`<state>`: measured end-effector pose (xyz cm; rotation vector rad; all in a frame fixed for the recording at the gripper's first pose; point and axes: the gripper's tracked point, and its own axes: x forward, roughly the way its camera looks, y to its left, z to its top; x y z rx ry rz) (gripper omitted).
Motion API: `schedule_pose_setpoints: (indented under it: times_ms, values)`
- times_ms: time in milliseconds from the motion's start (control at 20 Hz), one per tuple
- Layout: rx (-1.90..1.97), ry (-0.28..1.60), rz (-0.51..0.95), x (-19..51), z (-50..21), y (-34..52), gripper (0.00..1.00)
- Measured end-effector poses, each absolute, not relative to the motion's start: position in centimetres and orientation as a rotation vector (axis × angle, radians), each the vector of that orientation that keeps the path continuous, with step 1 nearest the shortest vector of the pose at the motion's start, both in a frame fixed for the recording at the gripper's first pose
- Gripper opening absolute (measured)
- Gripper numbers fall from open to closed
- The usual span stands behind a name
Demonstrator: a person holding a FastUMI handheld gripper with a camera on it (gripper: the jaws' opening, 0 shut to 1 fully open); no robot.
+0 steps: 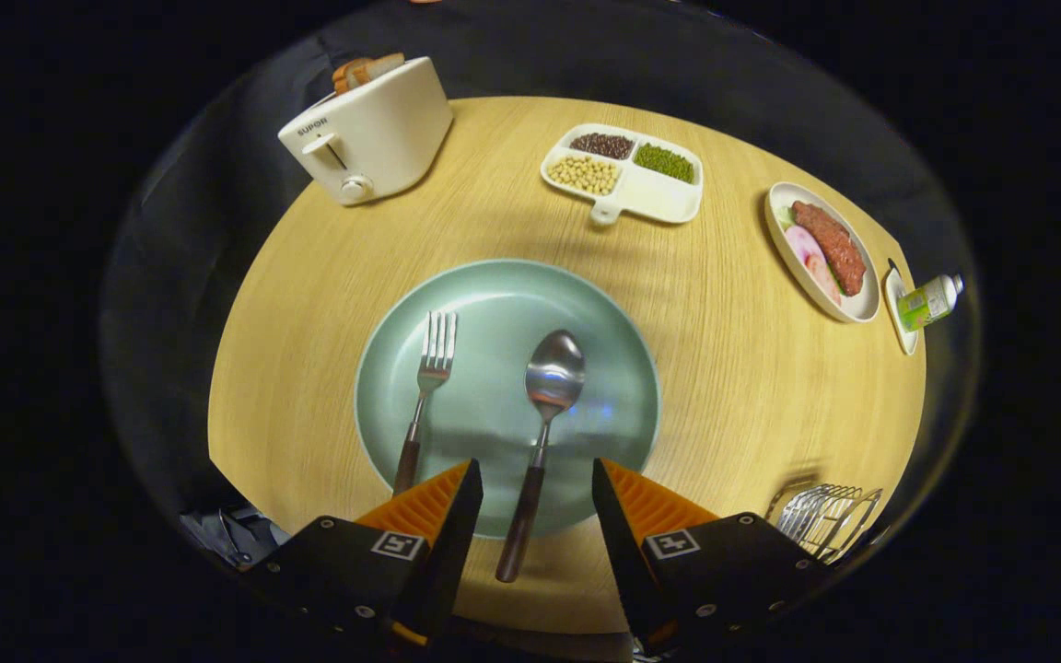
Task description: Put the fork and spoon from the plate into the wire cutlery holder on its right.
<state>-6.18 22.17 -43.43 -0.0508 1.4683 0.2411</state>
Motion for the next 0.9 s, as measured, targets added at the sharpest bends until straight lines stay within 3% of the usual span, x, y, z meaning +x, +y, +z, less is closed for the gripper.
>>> schedule_pose_setpoints:
  times_ms: [350,450,600,700,900]
  values:
    - [-0.099,1.545,0.179,-6.4,-46.0,21.9,0.58]
    - [-0.121,1.559,0.156,-6.6,-46.4,21.5,0.46]
    - [-0.104,1.578,0.125,-7.0,-46.9,21.5,0.22]
    - [-0.090,1.561,0.119,-6.6,-47.0,21.5,0.13]
    - [-0.031,1.508,0.141,-6.0,-46.3,21.6,0.06]
